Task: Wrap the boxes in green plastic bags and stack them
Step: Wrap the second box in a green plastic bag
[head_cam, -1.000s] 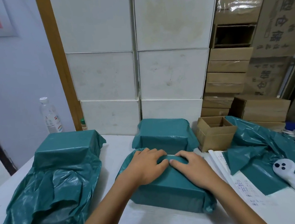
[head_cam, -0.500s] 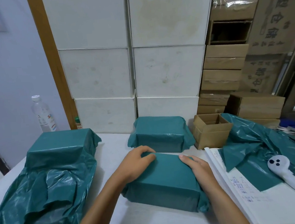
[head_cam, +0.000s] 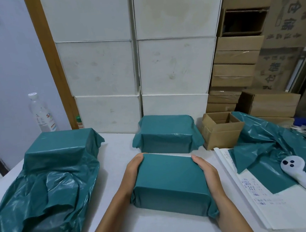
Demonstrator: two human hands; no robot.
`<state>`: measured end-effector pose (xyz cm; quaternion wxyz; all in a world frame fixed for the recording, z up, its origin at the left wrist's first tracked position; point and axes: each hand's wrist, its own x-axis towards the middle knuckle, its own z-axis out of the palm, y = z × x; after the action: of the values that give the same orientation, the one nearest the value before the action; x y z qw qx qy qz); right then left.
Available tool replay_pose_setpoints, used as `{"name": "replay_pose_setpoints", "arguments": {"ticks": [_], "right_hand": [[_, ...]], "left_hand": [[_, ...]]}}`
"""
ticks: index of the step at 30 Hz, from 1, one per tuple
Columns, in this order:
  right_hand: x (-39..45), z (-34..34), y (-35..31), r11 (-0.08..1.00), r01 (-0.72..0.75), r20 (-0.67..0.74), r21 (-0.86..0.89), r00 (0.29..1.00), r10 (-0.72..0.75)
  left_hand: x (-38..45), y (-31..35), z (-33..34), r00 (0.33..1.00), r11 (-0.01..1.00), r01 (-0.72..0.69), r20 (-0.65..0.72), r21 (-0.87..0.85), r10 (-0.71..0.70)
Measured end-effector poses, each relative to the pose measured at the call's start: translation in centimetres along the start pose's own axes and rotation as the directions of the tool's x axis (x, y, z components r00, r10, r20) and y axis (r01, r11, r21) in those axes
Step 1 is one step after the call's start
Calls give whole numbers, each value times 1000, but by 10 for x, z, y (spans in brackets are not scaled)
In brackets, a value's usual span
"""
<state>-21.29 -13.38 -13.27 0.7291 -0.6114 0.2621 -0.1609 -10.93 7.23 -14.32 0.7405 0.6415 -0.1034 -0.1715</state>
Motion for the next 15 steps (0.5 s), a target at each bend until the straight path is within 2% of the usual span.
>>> {"name": "replay_pose_setpoints", "arguments": {"ticks": [5,9,15], "right_hand": [[5,3,3,995,-28,44,92,999,24],[5,4,5,974,-102,109,203,991,81],[1,3,2,943,-137,155,303,984,93]], "left_hand": [[-2,0,8,997,985,60,-46,-165,-69],[-4,-2,11,992,950,116,-19,-290,-127],[-10,3,15,988,929,139,-11,-343,-152]]}}
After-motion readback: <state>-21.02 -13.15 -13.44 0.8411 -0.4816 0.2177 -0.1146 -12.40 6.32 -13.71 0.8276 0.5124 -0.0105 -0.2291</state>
